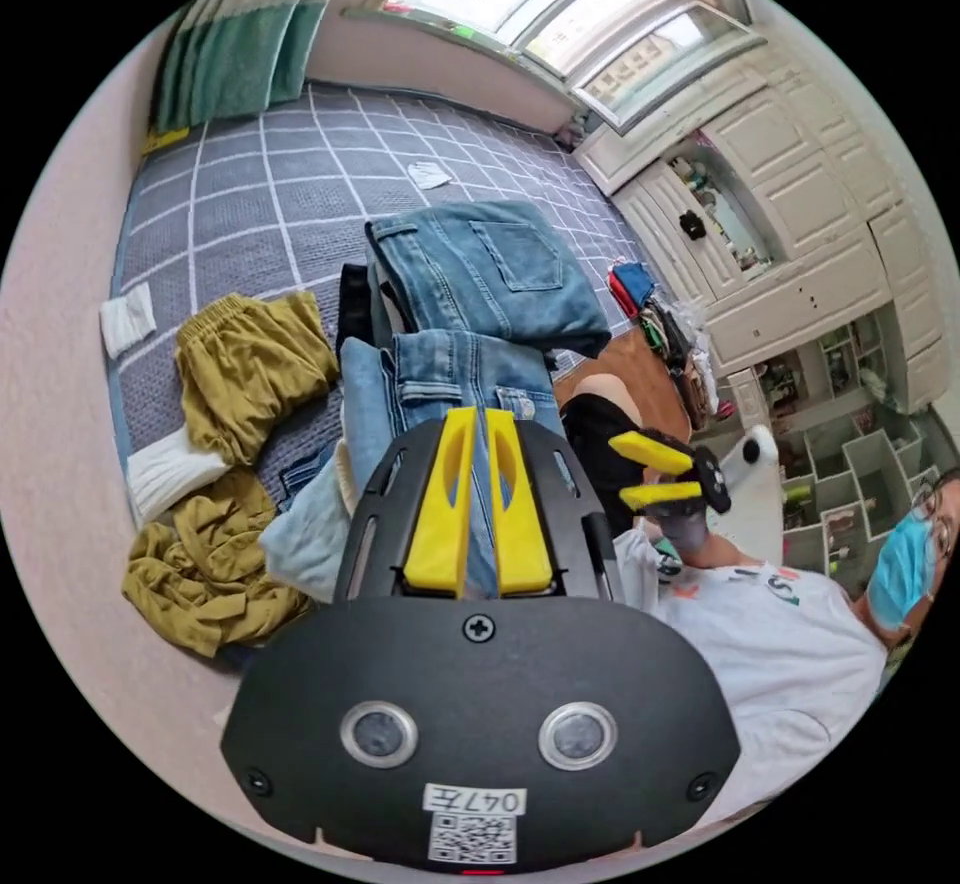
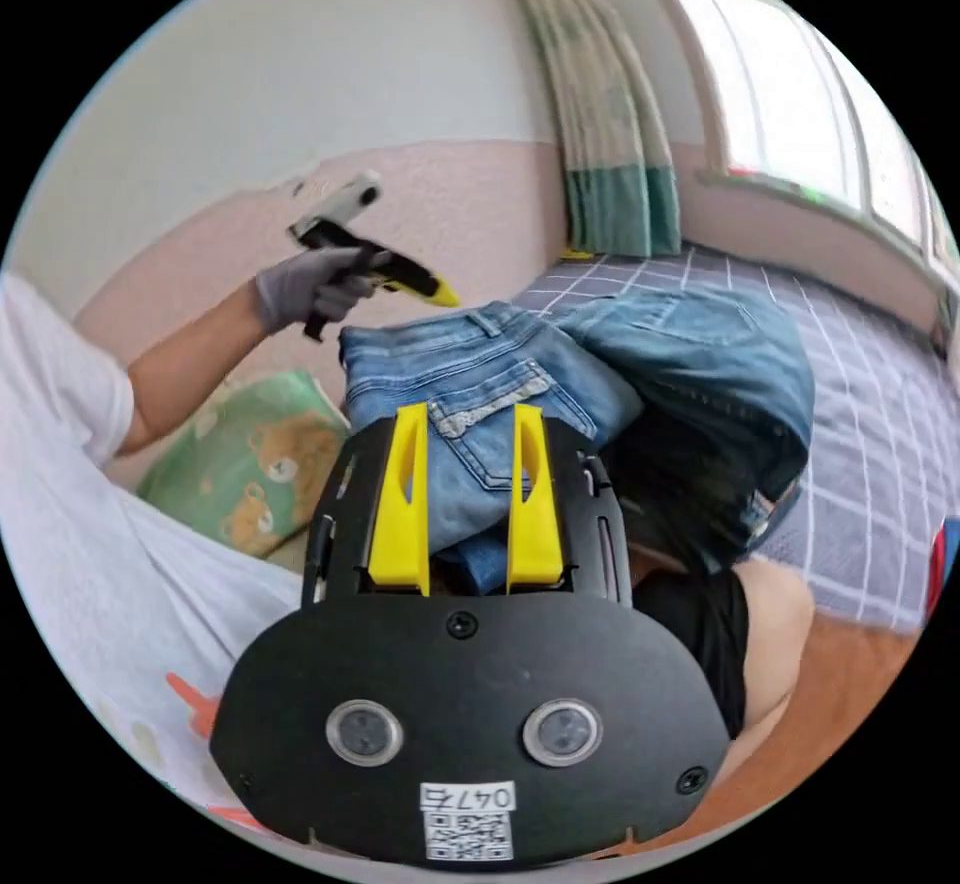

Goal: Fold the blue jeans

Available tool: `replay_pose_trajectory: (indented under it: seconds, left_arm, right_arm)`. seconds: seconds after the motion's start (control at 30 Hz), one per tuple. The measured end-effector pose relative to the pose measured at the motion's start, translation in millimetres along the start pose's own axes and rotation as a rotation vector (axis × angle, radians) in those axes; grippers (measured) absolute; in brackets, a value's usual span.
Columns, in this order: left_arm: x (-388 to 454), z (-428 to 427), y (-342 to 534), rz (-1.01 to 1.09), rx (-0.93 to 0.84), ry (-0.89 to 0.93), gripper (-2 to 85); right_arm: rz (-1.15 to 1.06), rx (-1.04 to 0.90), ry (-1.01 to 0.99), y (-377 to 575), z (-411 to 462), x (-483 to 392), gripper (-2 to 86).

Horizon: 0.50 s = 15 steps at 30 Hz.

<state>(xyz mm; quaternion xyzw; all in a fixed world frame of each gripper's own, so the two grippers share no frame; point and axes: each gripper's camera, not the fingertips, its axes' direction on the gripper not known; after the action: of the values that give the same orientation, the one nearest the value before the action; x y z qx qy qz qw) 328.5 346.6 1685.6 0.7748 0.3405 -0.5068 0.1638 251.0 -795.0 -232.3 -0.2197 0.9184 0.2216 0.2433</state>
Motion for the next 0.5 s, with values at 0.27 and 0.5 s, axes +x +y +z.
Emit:
replay_pose_trajectory:
  seconds: [0.27,0.5]
  left_arm:
    - [-25.0,34.2,-10.1,-0.042,-0.018,-0.264,-1.0]
    - [-13.5,18.6,-15.6,-0.082,0.107,-0.136,-1.0]
  right_arm:
    - [-0.244,-0.263,0.038,-1.1,86.3,-50.5,8.1]
    - [-0.111,-0.262,-0.075,2.2,80.9,-19.6,7.5]
